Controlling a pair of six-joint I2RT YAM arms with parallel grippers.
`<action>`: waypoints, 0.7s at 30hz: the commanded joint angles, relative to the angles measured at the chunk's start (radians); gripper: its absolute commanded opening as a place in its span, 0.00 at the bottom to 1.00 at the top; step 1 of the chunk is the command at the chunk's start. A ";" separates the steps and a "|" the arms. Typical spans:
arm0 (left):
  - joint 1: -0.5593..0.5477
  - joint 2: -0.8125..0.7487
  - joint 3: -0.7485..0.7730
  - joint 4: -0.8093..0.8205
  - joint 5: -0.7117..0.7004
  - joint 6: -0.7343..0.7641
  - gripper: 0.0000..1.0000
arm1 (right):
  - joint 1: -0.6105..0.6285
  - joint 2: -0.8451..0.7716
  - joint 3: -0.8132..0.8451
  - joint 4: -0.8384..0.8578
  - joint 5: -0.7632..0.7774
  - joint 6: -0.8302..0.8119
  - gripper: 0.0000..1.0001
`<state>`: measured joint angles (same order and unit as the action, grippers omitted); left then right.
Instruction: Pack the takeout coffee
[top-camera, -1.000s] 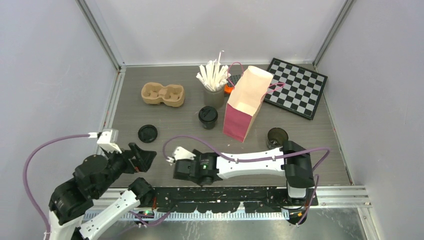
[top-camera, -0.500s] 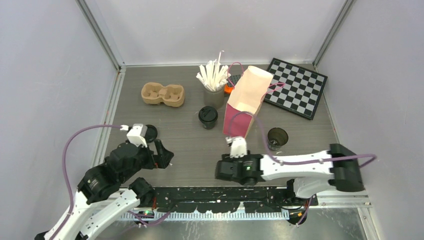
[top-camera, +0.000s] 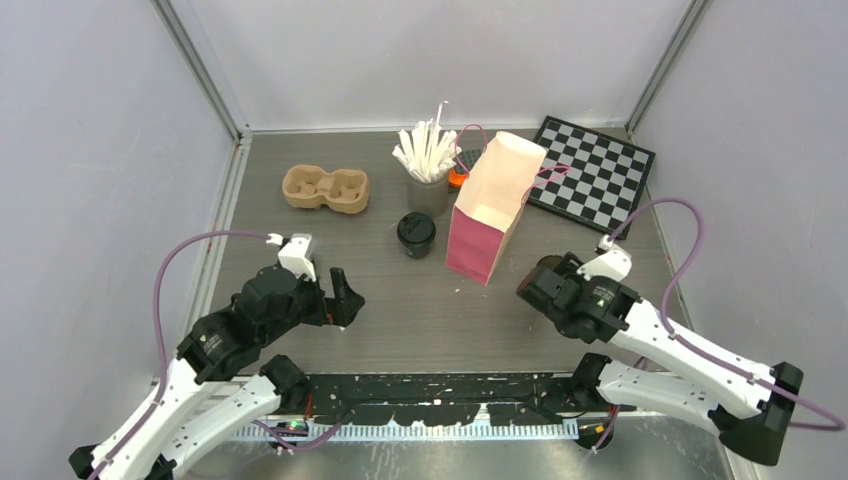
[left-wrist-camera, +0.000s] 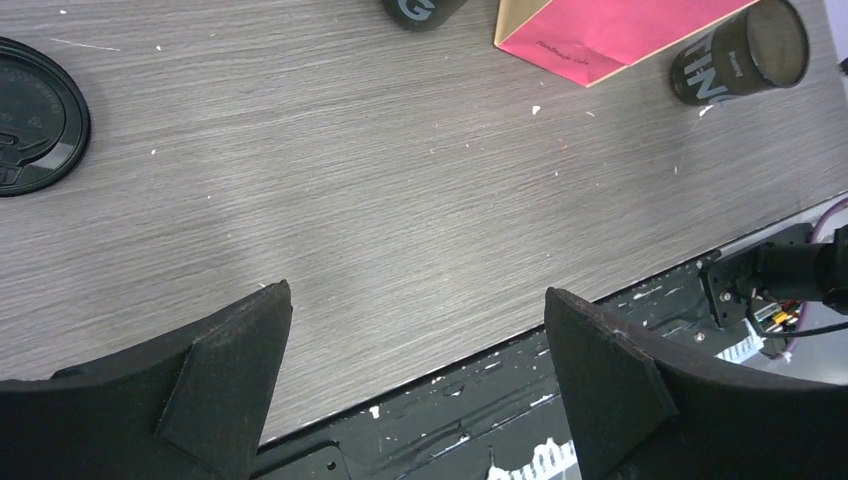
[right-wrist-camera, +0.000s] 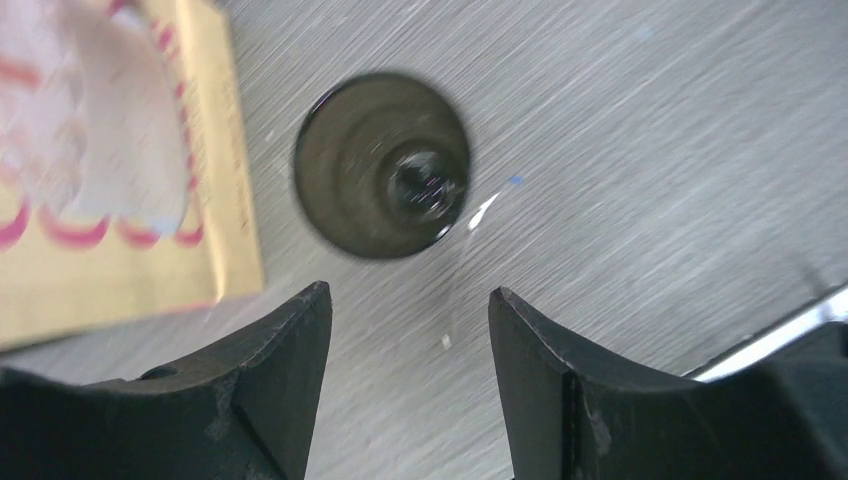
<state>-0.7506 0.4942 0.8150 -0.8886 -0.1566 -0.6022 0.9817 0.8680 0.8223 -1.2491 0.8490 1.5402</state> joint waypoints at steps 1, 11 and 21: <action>-0.003 0.032 0.039 0.056 0.006 0.072 1.00 | -0.164 0.001 -0.008 -0.026 0.090 -0.053 0.63; -0.003 -0.014 0.035 -0.006 -0.081 0.133 1.00 | -0.375 0.064 -0.061 0.199 0.007 -0.192 0.60; -0.002 -0.092 0.014 0.015 -0.103 0.139 1.00 | -0.419 0.106 -0.131 0.298 -0.004 -0.162 0.49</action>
<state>-0.7506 0.4259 0.8284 -0.8982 -0.2295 -0.4843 0.5701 0.9821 0.7109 -1.0126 0.8120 1.3563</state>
